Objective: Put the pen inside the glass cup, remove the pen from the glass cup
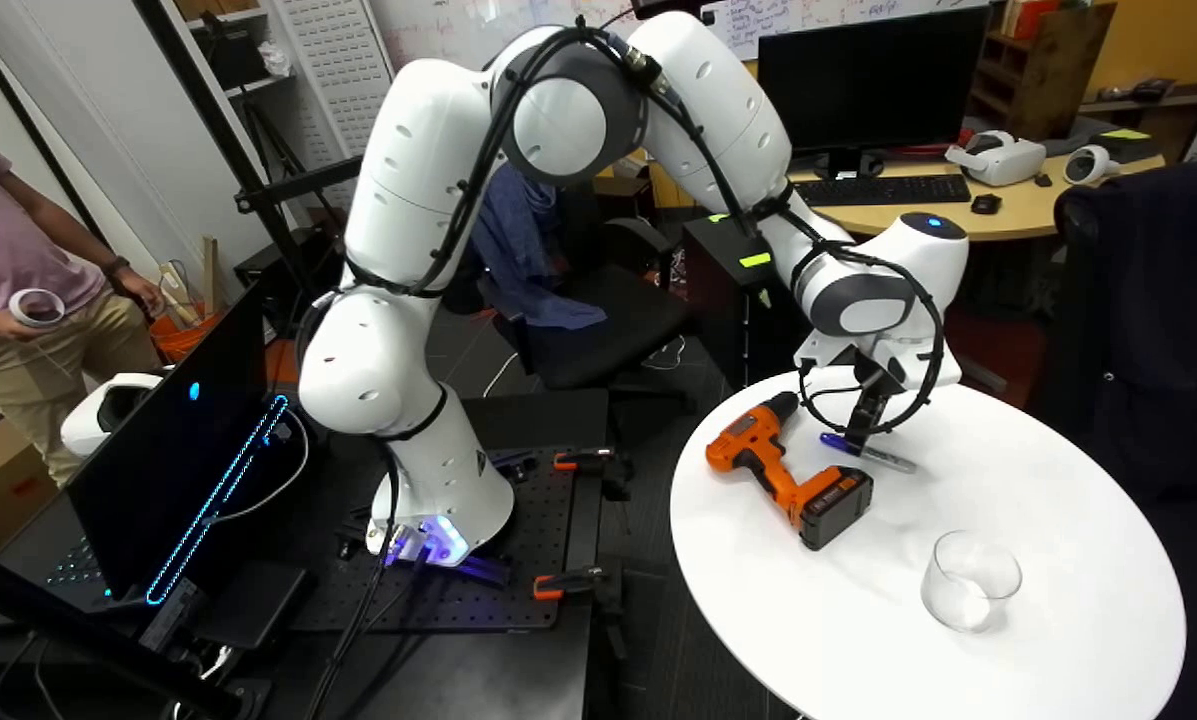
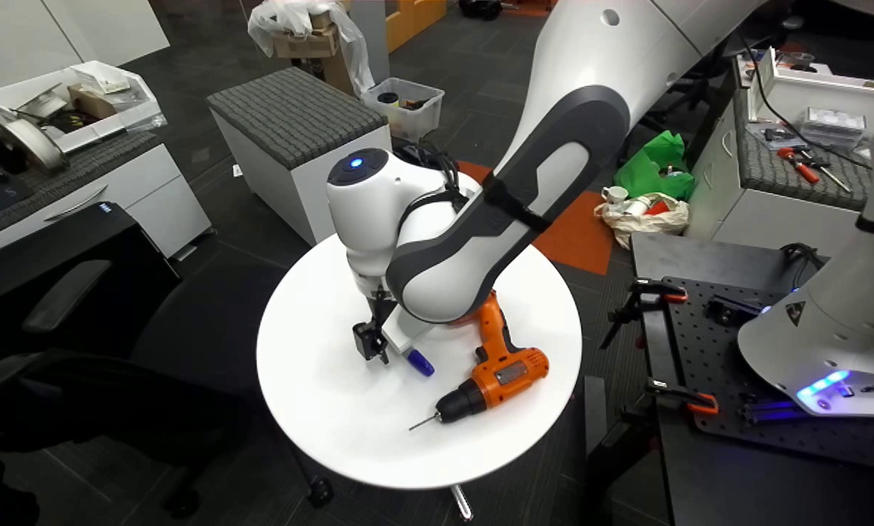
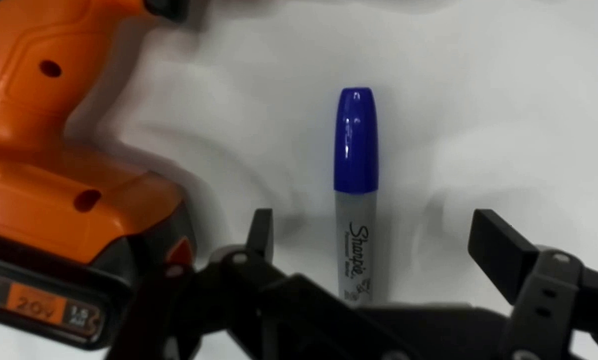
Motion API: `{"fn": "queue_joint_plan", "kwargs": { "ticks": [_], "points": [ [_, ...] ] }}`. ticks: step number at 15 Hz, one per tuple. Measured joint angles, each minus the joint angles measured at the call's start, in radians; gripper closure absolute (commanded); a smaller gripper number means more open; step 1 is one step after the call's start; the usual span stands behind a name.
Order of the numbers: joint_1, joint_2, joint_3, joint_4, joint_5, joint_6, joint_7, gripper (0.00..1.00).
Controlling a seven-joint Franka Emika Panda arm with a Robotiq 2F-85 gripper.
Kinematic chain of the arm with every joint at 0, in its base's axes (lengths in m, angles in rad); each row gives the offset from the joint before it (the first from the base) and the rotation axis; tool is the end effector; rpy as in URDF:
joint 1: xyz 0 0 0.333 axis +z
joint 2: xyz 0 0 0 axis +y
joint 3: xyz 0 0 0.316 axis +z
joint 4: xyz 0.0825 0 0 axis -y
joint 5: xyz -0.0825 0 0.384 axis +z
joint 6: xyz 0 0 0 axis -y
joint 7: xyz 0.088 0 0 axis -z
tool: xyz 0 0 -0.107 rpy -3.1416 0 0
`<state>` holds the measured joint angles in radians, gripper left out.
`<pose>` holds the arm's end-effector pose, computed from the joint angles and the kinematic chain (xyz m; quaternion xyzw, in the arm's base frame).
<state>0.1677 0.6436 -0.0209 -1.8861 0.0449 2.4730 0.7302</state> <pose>0.6188 0.0918 0.1576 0.9526 -0.3028 -0.0285 0.0056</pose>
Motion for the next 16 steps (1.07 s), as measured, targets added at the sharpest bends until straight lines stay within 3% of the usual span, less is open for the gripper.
{"fn": "queue_joint_plan", "kwargs": {
  "ticks": [5, 8, 13, 16],
  "points": [
    [0.016, 0.027, -0.014, 0.023, -0.001, 0.0, 0.0, 0.01],
    [0.021, 0.039, -0.019, 0.034, -0.001, 0.0, 0.0, 0.09],
    [0.024, 0.058, -0.021, 0.047, -0.001, 0.0, 0.0, 0.14],
    [0.024, 0.067, -0.021, 0.054, -0.001, 0.0, 0.0, 0.25]
  ]
}}
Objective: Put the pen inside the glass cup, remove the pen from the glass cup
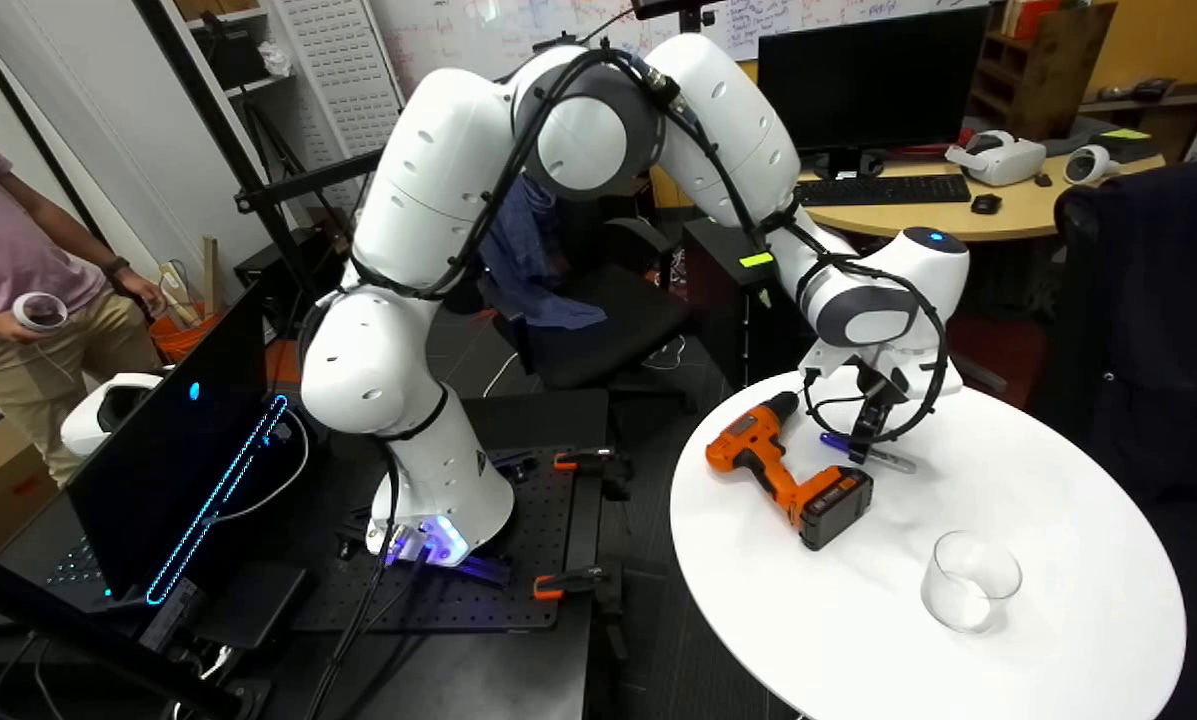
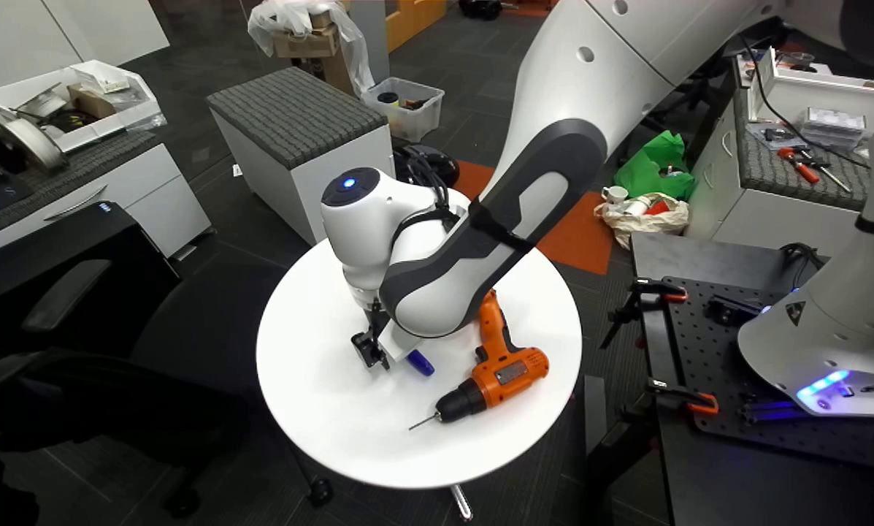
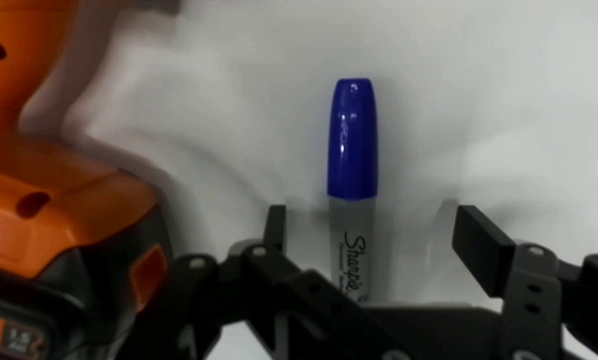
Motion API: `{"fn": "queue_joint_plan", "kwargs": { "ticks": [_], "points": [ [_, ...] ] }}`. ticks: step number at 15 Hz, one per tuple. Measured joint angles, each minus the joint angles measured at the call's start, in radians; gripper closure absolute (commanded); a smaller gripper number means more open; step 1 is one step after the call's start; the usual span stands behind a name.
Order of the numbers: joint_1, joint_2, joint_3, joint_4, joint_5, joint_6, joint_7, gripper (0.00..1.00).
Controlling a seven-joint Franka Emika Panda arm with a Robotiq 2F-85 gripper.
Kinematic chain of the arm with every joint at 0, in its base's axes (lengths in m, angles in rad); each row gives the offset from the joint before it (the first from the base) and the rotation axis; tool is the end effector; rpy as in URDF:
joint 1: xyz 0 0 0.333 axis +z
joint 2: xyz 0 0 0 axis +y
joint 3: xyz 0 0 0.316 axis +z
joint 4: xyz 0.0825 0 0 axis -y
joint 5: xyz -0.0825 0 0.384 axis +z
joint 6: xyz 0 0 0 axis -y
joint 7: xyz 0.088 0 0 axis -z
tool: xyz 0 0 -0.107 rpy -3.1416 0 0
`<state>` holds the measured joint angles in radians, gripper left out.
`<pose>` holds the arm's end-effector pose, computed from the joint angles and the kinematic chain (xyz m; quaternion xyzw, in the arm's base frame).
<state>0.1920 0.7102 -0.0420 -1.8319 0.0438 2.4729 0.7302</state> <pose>0.6266 0.0956 0.1358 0.9538 -0.2984 -0.0305 0.0153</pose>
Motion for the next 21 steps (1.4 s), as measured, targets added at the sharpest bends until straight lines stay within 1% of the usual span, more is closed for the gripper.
{"fn": "queue_joint_plan", "kwargs": {
  "ticks": [2, 3, 4, 5, 6, 7, 8, 10, 11, 12, 17, 21],
  "points": [
    [0.0, 0.005, 0.0, 0.005, 0.0, 0.0, 0.0, 0.36],
    [0.0, 0.007, 0.0, 0.008, 0.0, 0.0, 0.0, 0.46],
    [0.0, 0.009, 0.0, 0.01, 0.0, 0.0, 0.0, 0.53],
    [0.0, 0.011, 0.0, 0.012, 0.0, 0.0, 0.0, 0.57],
    [0.0, 0.012, -0.001, 0.014, 0.0, 0.0, 0.0, 0.73],
    [0.0, 0.014, -0.001, 0.016, 0.0, 0.0, 0.0, 0.81],
    [0.0, 0.015, -0.001, 0.017, 0.0, 0.0, 0.0, 0.82],
    [0.001, 0.017, -0.003, 0.019, 0.0, 0.0, 0.0, 0.96],
    [0.001, 0.017, -0.003, 0.02, 0.0, 0.0, 0.0, 0.97],
    [0.001, 0.017, -0.004, 0.021, 0.0, 0.0, 0.0, 0.94],
    [0.003, 0.019, -0.006, 0.024, 0.0, 0.0, 0.0, 0.94],
    [0.02, 0.009, -0.024, 0.029, -0.001, 0.001, 0.004, 0.94]
  ]
}}
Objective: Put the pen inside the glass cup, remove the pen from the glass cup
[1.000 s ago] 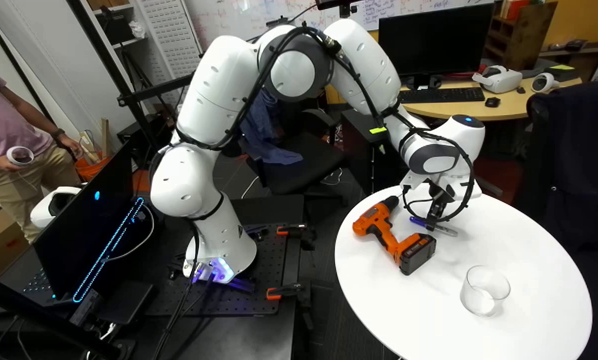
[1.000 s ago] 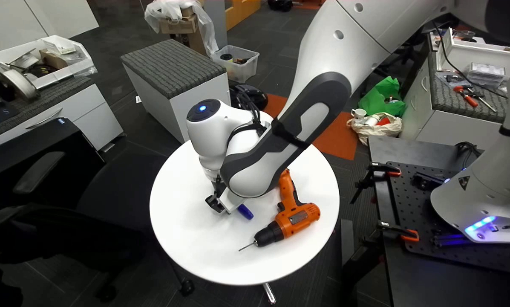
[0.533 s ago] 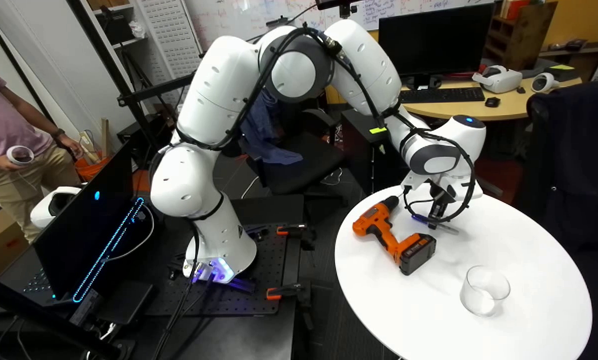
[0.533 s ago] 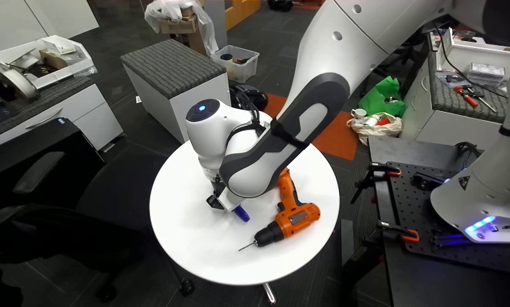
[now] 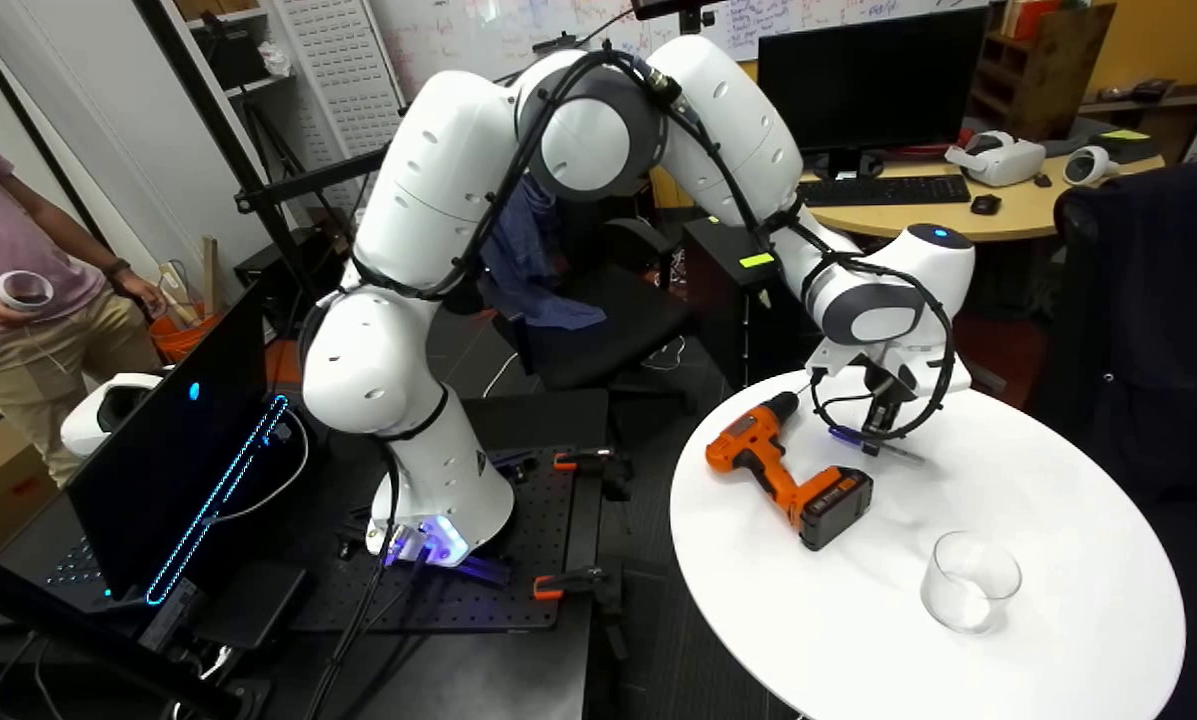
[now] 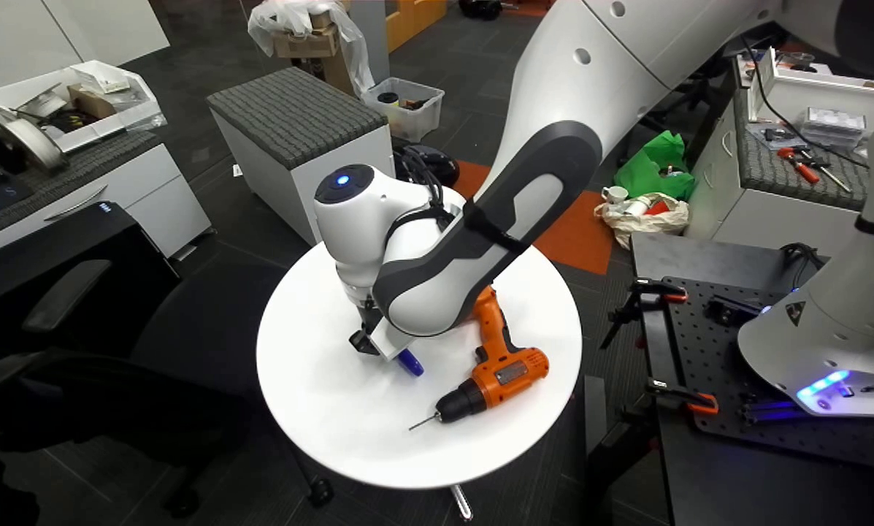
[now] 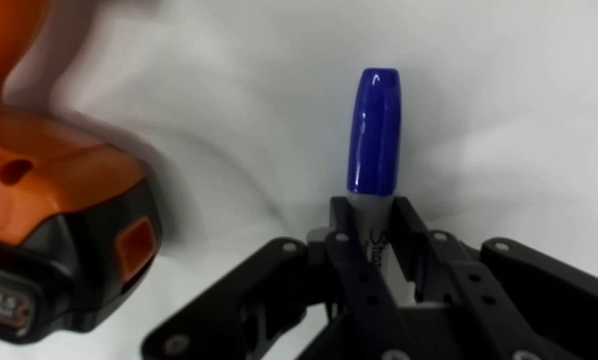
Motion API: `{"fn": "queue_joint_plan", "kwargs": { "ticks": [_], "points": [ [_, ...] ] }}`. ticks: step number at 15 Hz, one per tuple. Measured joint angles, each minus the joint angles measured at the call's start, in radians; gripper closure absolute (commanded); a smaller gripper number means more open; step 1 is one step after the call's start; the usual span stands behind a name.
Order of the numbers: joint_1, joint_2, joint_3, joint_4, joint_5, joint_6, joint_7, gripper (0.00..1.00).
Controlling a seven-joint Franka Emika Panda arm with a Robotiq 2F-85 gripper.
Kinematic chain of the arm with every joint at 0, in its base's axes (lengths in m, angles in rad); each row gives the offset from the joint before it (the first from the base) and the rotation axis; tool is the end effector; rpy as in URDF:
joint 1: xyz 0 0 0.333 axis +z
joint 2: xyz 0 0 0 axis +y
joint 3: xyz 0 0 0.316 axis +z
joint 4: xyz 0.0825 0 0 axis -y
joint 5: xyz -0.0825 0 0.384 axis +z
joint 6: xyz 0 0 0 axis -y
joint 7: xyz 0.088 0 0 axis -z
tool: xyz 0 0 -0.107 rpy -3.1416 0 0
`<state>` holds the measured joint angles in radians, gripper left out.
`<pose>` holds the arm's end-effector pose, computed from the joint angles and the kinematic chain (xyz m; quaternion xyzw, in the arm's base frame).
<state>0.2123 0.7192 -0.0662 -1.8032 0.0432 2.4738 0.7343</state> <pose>0.6361 0.0957 0.1413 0.9539 -0.2990 -0.0172 0.0181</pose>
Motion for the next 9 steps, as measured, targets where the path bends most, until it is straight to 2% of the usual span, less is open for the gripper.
{"fn": "queue_joint_plan", "kwargs": {
  "ticks": [9],
  "points": [
    [0.054, -0.12, -0.08, -0.045, -0.08, 0.001, 0.114, 0.94]
  ]
}}
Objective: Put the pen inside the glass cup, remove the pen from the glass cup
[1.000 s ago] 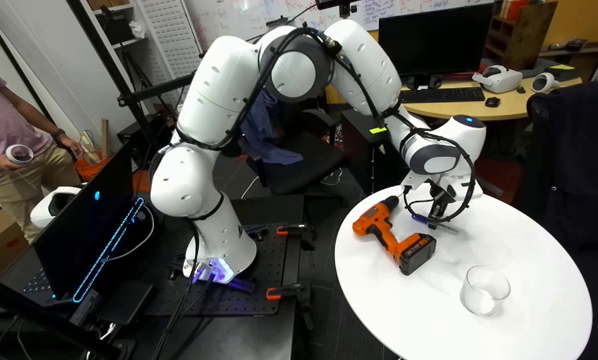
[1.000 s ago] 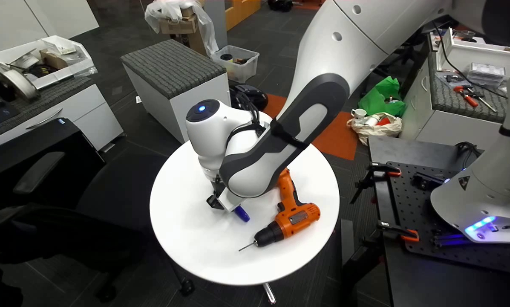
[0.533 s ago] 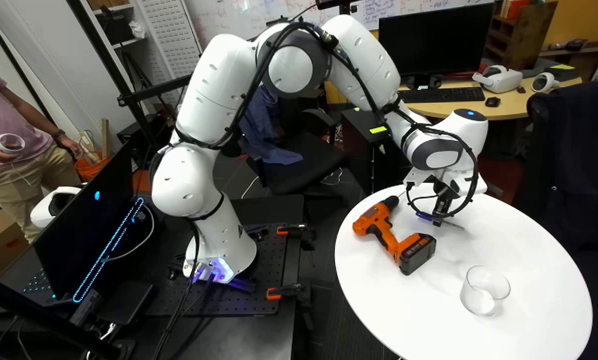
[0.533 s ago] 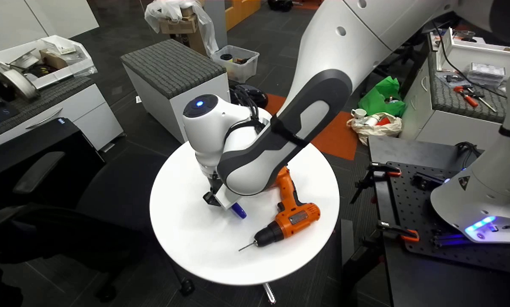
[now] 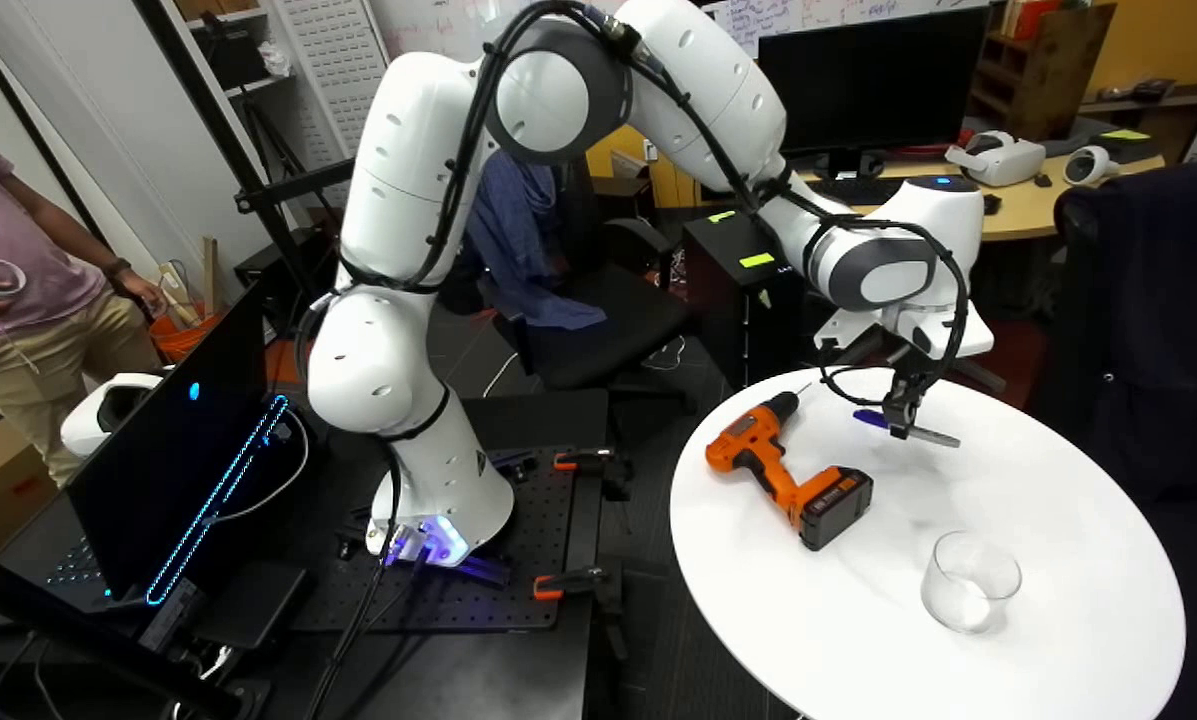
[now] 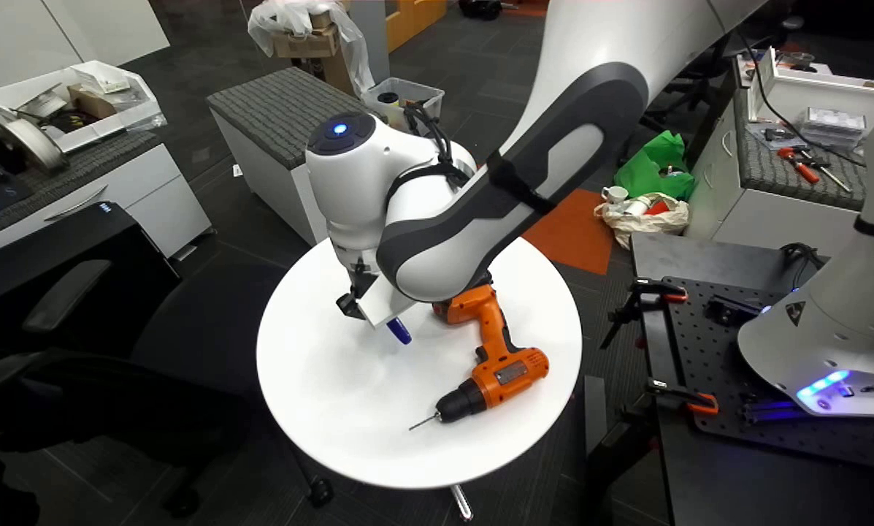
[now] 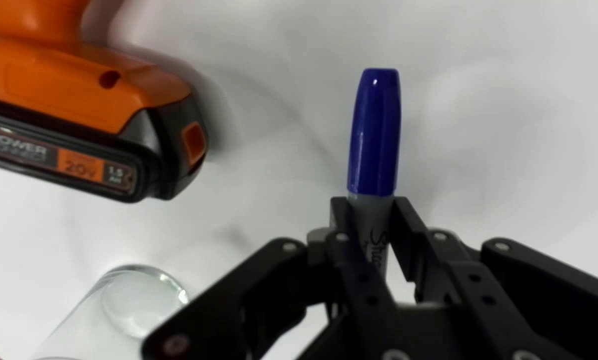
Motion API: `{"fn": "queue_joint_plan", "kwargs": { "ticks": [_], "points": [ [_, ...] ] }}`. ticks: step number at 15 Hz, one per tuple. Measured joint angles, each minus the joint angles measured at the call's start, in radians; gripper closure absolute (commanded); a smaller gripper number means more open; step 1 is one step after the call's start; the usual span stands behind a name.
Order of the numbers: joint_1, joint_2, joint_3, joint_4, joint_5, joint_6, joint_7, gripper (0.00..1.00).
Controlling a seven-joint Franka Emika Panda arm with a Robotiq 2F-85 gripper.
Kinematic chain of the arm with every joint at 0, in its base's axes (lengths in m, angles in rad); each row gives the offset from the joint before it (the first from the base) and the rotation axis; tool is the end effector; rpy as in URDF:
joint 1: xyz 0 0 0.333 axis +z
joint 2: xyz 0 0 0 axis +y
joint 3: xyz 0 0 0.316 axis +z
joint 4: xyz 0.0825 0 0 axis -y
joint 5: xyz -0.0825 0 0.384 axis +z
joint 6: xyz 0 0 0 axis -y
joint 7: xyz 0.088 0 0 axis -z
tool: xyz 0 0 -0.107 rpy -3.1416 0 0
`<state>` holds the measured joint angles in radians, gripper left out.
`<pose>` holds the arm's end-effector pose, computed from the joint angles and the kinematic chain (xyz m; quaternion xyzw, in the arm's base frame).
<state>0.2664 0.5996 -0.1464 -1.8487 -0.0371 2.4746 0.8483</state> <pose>0.6414 0.0832 0.2037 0.9425 -0.3297 0.0384 0.0393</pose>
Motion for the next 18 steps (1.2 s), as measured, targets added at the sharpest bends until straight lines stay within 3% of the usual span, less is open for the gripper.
{"fn": "queue_joint_plan", "kwargs": {
  "ticks": [7, 18],
  "points": [
    [0.005, -0.115, -0.041, -0.09, -0.137, 0.011, 0.151, 0.94],
    [0.02, -0.217, -0.107, -0.163, -0.587, -0.019, 0.631, 0.94]
  ]
}}
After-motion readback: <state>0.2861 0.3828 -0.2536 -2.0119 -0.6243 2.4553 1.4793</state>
